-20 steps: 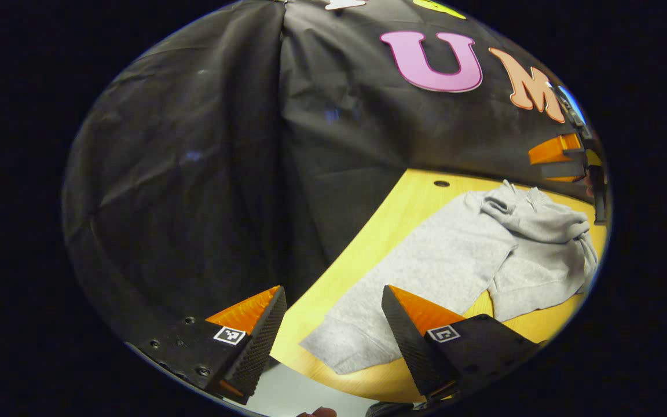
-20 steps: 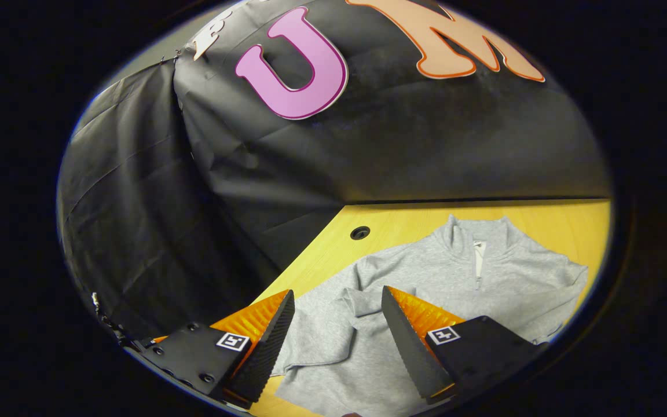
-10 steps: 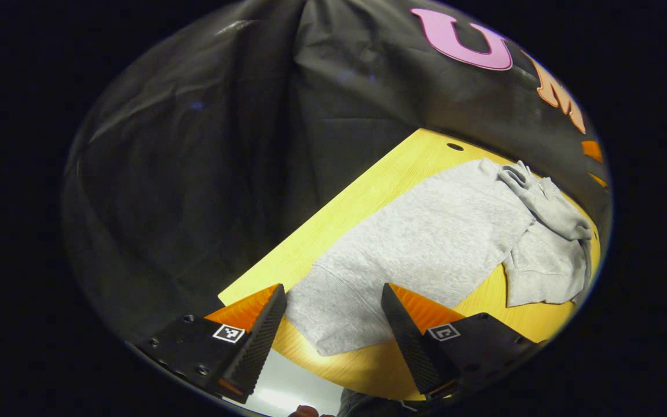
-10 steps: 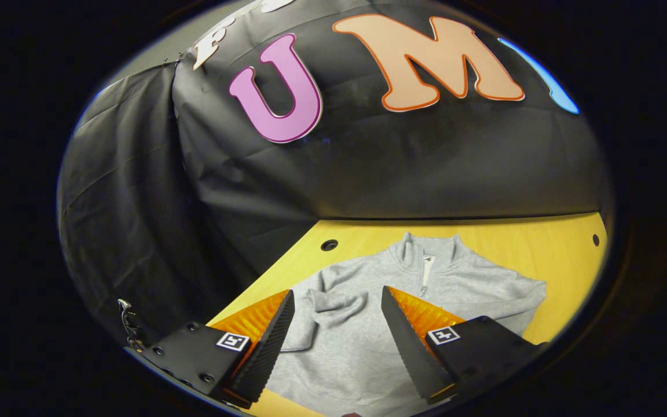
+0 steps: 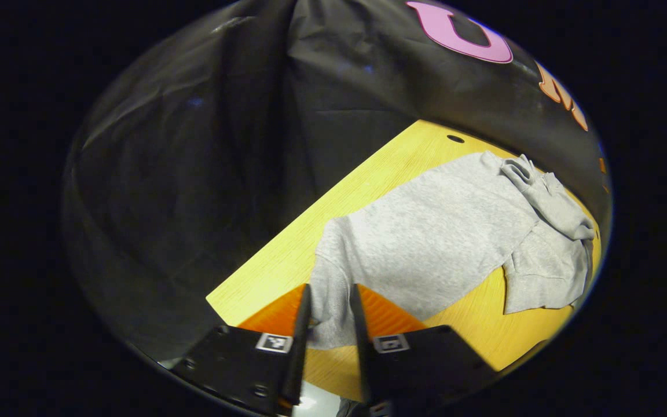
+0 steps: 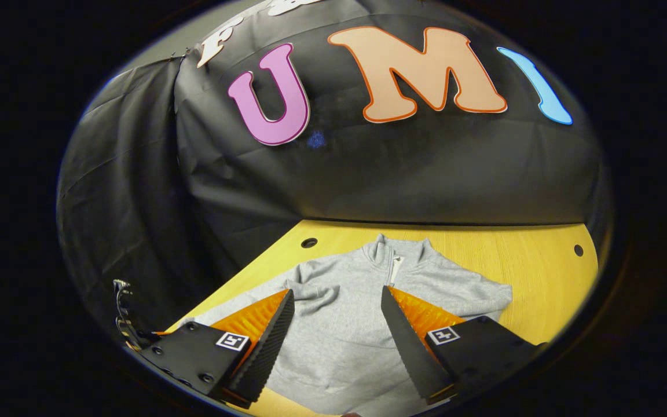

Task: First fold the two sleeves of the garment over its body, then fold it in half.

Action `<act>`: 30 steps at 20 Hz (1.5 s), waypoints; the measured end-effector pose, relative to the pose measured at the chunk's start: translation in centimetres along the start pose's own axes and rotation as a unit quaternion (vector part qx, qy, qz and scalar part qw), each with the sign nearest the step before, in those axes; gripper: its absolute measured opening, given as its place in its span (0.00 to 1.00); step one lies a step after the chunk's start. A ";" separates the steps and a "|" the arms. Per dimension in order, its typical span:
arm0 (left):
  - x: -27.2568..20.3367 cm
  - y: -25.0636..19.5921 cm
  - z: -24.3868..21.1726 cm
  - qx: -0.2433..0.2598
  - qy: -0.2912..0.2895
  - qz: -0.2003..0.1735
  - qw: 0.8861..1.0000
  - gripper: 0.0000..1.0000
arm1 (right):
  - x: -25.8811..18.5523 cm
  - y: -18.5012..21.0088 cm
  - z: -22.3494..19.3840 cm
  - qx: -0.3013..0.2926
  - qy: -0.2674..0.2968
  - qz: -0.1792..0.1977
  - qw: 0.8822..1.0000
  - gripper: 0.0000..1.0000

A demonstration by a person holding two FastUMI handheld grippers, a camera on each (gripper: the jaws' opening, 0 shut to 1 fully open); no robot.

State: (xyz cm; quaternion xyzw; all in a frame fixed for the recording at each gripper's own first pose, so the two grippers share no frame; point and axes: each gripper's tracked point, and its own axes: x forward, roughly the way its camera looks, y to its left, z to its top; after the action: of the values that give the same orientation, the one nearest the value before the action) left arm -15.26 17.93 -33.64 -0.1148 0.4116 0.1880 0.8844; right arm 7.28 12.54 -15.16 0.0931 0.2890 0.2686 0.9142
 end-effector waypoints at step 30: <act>-9.0 -27.5 29.6 0.110 -0.214 -0.212 0.947 0.00 | -11.8 -9.1 -4.9 0.000 -0.013 -0.083 0.996 0.96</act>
State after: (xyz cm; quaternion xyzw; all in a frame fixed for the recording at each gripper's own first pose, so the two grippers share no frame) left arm 11.40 1.57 -6.58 -0.0582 0.1967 -0.0306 0.9783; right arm 0.24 -1.45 -16.49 0.0721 0.2841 0.1902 0.9370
